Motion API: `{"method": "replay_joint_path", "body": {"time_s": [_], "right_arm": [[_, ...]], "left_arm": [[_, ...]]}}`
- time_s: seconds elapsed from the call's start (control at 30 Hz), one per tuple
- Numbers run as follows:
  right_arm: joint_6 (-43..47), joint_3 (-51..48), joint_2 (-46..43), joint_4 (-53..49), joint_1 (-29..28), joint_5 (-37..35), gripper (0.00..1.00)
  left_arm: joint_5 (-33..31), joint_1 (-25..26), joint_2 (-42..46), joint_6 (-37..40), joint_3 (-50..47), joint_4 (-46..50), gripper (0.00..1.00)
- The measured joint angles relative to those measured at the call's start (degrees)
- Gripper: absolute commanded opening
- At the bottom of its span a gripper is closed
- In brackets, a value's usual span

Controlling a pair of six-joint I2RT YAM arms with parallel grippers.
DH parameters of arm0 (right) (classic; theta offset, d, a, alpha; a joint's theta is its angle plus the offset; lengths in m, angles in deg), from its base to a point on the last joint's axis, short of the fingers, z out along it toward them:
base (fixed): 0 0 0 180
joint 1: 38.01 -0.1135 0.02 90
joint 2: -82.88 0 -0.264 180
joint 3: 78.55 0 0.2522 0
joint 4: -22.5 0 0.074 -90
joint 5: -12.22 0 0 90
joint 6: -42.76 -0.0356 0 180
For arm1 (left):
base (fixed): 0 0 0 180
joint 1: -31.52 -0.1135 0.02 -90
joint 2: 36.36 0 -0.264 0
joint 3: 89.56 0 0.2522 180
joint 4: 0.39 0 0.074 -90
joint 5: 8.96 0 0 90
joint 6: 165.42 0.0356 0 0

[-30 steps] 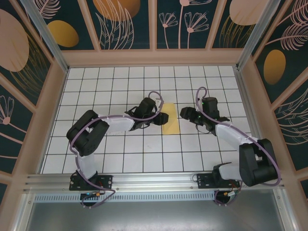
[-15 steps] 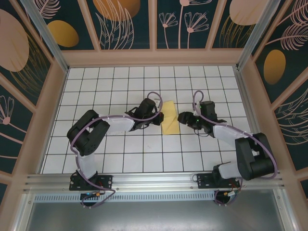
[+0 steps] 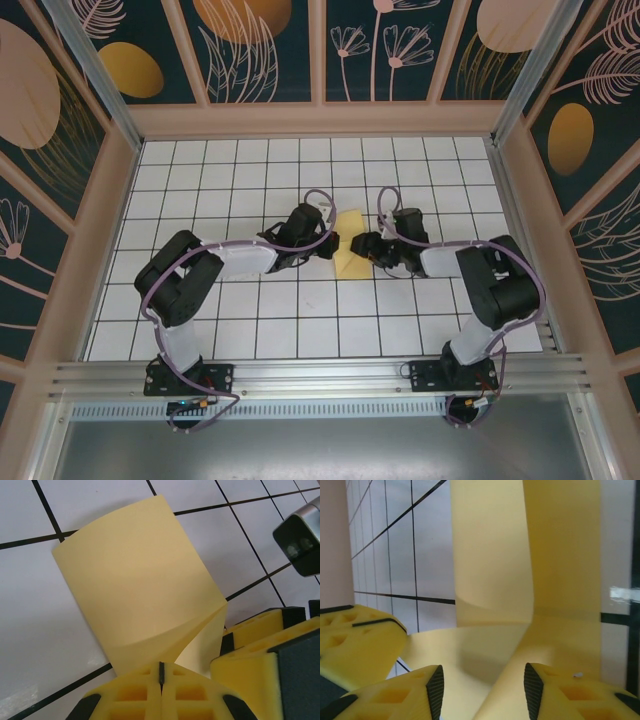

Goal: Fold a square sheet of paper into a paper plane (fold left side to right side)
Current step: Turn over the paper at the center of the table.

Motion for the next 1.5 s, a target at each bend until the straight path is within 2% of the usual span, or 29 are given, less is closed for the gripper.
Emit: {"method": "replay_joint_path", "body": {"time_s": [0.07,0.13,0.2,0.37,0.43,0.5,0.53,0.7,0.9,1.07,1.17,1.3,1.43,1.5], "right_arm": [[-0.7,0.4,0.7,0.5,-0.2,0.3,0.3],[-1.4,0.5,0.7,1.4,-0.2,0.5,0.15],[-1.9,0.4,0.7,2.6,-0.2,0.6,0.01],[-2.1,-0.4,-3.7,3.9,1.5,1.2,0.0],[-1.9,-0.6,-6.8,4.5,3.3,1.9,0.0],[-1.9,-1.0,-10.2,6.3,5.8,3.4,0.0],[-2.2,-1.2,-11.8,7.3,7.0,4.4,0.0],[-5.3,-1.4,-20.0,12.6,11.3,10.0,0.0],[-11.8,2.3,-26.6,18.2,10.7,15.2,0.0],[-15.2,8.3,-28.6,21.7,6.5,16.7,0.0],[-16.9,10.3,-29.1,23.5,4.4,16.8,0.0],[-19.0,11.0,-29.1,24.7,3.1,16.7,0.0],[-21.2,11.0,-29.1,26.1,3.1,16.7,0.0],[-21.8,11.0,-29.0,26.9,3.1,16.7,0.0]], "left_arm": [[-0.2,0.0,0.0,0.0,0.0,0.0,0.08],[-0.7,0.0,0.1,0.0,0.0,0.0,0.15],[-1.0,0.0,1.0,-0.3,-0.2,0.1,0.3],[-3.3,0.0,8.1,-0.7,-0.7,1.5,0.64],[-5.0,0.0,12.3,-1.0,-0.7,1.7,0.76],[-6.8,0.0,17.0,-1.8,-0.9,1.9,0.94],[-7.3,0.0,19.2,-2.2,-1.1,1.8,0.98],[-6.4,0.0,28.8,-5.6,-3.9,-1.4,0.98],[4.8,0.0,32.0,-10.4,-5.0,-10.9,0.98],[13.6,0.0,32.0,-15.1,-5.0,-18.3,0.93],[16.7,0.0,31.7,-17.3,-5.0,-21.8,0.85],[20.3,0.0,31.3,-20.2,-5.8,-27.2,0.67],[22.2,0.0,31.3,-22.0,-6.7,-30.7,0.48],[22.4,0.0,31.3,-22.5,-6.9,-31.4,0.41]]}}
